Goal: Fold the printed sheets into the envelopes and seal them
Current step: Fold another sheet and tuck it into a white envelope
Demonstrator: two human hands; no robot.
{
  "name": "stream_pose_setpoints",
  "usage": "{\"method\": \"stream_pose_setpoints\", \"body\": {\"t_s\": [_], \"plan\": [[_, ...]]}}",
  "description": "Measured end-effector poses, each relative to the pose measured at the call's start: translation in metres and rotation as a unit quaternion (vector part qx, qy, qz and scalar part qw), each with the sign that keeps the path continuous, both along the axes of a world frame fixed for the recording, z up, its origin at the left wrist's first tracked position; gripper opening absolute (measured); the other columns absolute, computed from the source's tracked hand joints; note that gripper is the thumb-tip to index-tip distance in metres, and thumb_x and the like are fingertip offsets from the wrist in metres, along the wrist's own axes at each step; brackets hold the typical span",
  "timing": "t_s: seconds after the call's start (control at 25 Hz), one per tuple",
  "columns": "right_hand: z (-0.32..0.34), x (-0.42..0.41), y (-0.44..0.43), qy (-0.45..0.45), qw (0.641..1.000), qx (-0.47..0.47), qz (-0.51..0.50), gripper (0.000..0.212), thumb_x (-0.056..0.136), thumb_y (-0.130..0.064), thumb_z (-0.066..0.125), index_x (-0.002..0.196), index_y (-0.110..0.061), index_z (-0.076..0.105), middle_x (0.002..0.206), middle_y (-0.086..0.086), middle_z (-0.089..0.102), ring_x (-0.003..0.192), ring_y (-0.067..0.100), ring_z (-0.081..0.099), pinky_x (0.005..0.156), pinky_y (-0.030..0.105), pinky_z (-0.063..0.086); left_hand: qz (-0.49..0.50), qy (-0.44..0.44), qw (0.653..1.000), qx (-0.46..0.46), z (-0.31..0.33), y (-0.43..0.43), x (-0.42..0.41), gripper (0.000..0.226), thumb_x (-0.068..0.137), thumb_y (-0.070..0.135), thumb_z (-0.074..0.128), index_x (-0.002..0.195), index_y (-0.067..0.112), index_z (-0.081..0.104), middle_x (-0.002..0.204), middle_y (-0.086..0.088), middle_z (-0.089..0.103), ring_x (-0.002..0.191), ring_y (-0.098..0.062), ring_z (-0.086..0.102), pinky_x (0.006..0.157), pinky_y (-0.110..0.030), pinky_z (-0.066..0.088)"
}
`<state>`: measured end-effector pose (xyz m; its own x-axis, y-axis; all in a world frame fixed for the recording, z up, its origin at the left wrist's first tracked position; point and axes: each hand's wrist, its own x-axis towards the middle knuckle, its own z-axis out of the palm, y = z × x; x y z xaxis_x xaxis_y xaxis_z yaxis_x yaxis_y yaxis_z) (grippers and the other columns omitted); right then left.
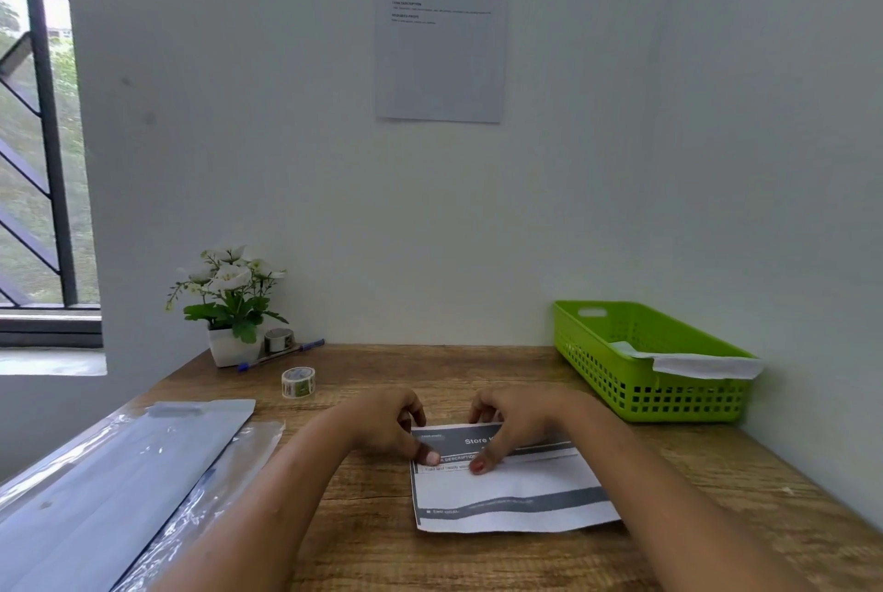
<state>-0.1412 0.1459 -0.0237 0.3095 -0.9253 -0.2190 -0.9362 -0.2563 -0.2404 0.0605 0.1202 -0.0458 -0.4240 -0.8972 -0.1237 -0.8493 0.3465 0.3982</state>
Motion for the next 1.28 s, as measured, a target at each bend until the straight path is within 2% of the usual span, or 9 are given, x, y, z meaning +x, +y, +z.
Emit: {"method": "stream_pose_setpoints", "body": {"t_s": [0.16, 0.4, 0.64, 0.8, 0.92, 1.0, 1.08, 1.16, 1.28], "plan": [[0.000, 0.000, -0.001, 0.018, 1.000, 0.002, 0.000, 0.069, 0.065, -0.057, 0.078, 0.122, -0.028, 0.051, 0.122, -0.007, 0.055, 0.107, 0.014, 0.052, 0.096, 0.035, 0.044, -0.004, -0.010, 1.000, 0.012, 0.002, 0.004, 0.000, 0.064, 0.074, 0.048, 0.073, 0.126, 0.024, 0.047, 0.115, 0.005, 0.051, 0.105, -0.013, 0.047, 0.090, -0.026, 0.039], [-0.001, -0.001, -0.001, 0.007, 1.000, 0.015, 0.001, 0.074, 0.064, -0.058, 0.078, 0.125, -0.030, 0.047, 0.128, -0.007, 0.053, 0.112, 0.014, 0.051, 0.100, 0.035, 0.043, -0.008, -0.007, 1.000, 0.020, 0.005, 0.007, 0.000, 0.067, 0.074, 0.046, 0.074, 0.128, 0.021, 0.043, 0.128, 0.001, 0.052, 0.109, -0.014, 0.046, 0.092, -0.028, 0.037], [0.001, 0.001, 0.004, 0.013, 1.000, -0.013, 0.005, 0.056, 0.069, -0.053, 0.077, 0.108, -0.025, 0.049, 0.106, -0.006, 0.055, 0.096, 0.015, 0.053, 0.077, 0.030, 0.043, -0.027, 0.014, 0.999, 0.020, 0.006, 0.009, -0.003, 0.057, 0.077, 0.041, 0.073, 0.126, 0.024, 0.048, 0.120, 0.005, 0.055, 0.106, -0.012, 0.047, 0.096, -0.032, 0.040], [0.000, 0.005, 0.002, -0.035, 0.993, -0.110, 0.034, 0.037, 0.073, -0.038, 0.079, 0.091, -0.028, 0.048, 0.094, -0.008, 0.053, 0.085, 0.013, 0.051, 0.061, 0.023, 0.037, -0.021, 0.058, 0.995, -0.080, 0.004, 0.010, -0.005, 0.034, 0.081, 0.027, 0.071, 0.111, 0.019, 0.057, 0.099, 0.007, 0.055, 0.090, -0.010, 0.049, 0.074, -0.022, 0.042], [0.003, 0.005, 0.002, -0.055, 0.966, -0.245, 0.052, 0.027, 0.078, -0.028, 0.073, 0.080, -0.027, 0.046, 0.088, -0.006, 0.058, 0.081, 0.015, 0.054, 0.062, 0.028, 0.039, -0.011, 0.139, 0.975, -0.170, 0.001, 0.004, -0.002, 0.010, 0.083, 0.015, 0.066, 0.090, 0.015, 0.059, 0.085, 0.008, 0.057, 0.076, -0.006, 0.049, 0.062, -0.011, 0.037], [0.003, 0.007, 0.004, -0.018, 0.939, -0.334, 0.076, 0.022, 0.081, -0.025, 0.067, 0.080, -0.026, 0.045, 0.091, -0.003, 0.063, 0.083, 0.016, 0.057, 0.061, 0.028, 0.036, -0.009, 0.162, 0.966, -0.202, 0.000, 0.000, 0.000, 0.014, 0.084, 0.011, 0.065, 0.079, 0.018, 0.054, 0.078, 0.013, 0.054, 0.074, -0.007, 0.049, 0.059, -0.010, 0.035], [0.001, 0.011, 0.003, 0.016, 0.919, -0.381, 0.103, 0.020, 0.082, -0.020, 0.063, 0.078, -0.026, 0.044, 0.088, -0.005, 0.062, 0.079, 0.016, 0.056, 0.053, 0.024, 0.029, -0.013, 0.146, 0.968, -0.205, -0.003, -0.003, 0.002, 0.022, 0.084, 0.009, 0.064, 0.073, 0.022, 0.050, 0.079, 0.014, 0.054, 0.076, -0.009, 0.051, 0.059, -0.010, 0.036], [-0.003, 0.014, 0.002, 0.031, 0.916, -0.385, 0.113, 0.018, 0.081, -0.016, 0.061, 0.076, -0.025, 0.046, 0.084, -0.007, 0.061, 0.075, 0.016, 0.054, 0.049, 0.023, 0.027, -0.022, 0.108, 0.972, -0.207, -0.007, -0.006, 0.004, 0.033, 0.083, 0.002, 0.061, 0.069, 0.028, 0.048, 0.081, 0.015, 0.054, 0.079, -0.012, 0.054, 0.061, -0.009, 0.038], [-0.007, 0.017, 0.002, 0.021, 0.935, -0.335, 0.114, 0.015, 0.081, -0.016, 0.062, 0.081, -0.026, 0.049, 0.086, -0.008, 0.057, 0.076, 0.015, 0.052, 0.052, 0.027, 0.032, -0.020, 0.068, 0.975, -0.210, -0.009, -0.010, 0.007, 0.040, 0.082, -0.007, 0.050, 0.071, 0.031, 0.050, 0.084, 0.015, 0.057, 0.084, -0.010, 0.057, 0.066, -0.010, 0.039]]}}
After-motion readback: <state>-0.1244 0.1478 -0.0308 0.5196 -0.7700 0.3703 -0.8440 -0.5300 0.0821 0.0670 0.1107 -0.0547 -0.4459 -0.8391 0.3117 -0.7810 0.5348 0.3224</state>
